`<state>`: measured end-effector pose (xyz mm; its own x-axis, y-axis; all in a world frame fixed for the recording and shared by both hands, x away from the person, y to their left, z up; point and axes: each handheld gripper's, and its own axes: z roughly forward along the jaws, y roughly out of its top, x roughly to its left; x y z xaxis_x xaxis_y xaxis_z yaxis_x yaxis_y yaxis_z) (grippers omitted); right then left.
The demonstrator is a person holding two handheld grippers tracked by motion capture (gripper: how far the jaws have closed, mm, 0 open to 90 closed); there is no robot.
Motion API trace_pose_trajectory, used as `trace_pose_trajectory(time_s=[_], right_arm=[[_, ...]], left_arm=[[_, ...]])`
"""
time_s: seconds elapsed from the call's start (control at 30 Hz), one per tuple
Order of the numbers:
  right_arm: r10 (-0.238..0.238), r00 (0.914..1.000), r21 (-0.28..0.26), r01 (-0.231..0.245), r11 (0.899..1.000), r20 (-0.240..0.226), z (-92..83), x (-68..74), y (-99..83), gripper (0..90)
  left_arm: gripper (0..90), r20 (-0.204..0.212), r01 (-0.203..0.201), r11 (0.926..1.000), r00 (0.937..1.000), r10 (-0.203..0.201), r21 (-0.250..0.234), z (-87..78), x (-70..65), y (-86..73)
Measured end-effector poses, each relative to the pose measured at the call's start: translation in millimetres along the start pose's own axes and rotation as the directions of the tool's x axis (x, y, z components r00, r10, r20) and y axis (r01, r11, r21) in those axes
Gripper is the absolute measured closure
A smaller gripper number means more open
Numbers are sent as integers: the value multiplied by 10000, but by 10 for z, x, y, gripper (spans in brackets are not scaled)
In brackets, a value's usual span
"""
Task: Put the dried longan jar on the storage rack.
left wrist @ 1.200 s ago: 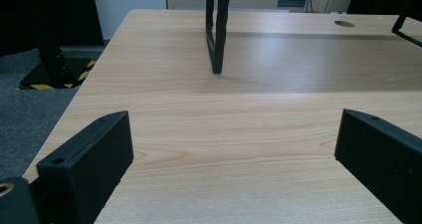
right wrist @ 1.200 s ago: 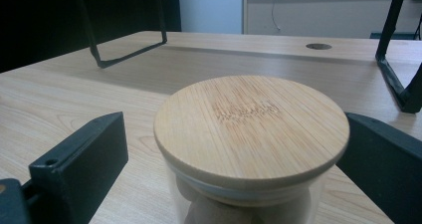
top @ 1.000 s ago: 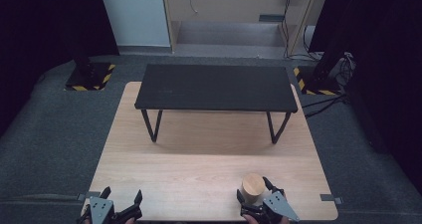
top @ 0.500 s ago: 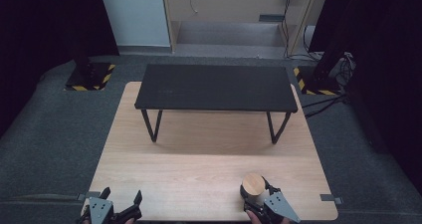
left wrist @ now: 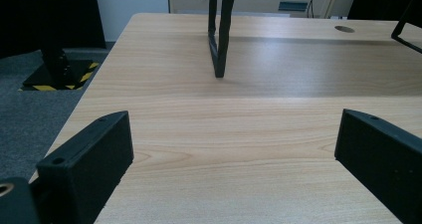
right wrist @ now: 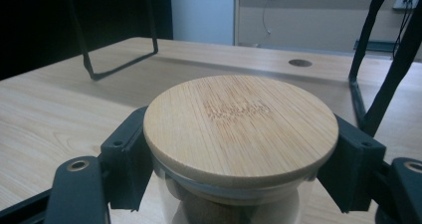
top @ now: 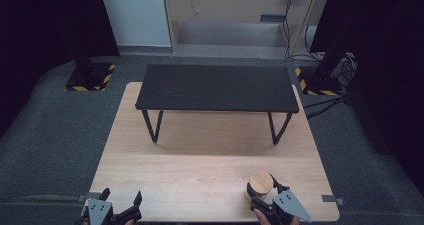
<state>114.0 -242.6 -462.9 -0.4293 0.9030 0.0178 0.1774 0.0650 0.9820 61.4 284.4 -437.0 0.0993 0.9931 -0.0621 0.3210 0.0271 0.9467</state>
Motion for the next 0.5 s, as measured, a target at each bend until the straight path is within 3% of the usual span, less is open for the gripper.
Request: trace_pose_trajectory(time_s=[0.23, 0.5], right_arm=[[98, 9999, -171, -99, 9998, -85, -63, -104, 274, 260], [251, 9994, -476, -261, 9985, -227, -14, -234, 552, 260]], left_arm=[[7, 38, -8, 10000, 10000, 9, -60, -8, -5, 13], [7, 7, 18, 10000, 10000, -18, -91, -45, -3, 23]])
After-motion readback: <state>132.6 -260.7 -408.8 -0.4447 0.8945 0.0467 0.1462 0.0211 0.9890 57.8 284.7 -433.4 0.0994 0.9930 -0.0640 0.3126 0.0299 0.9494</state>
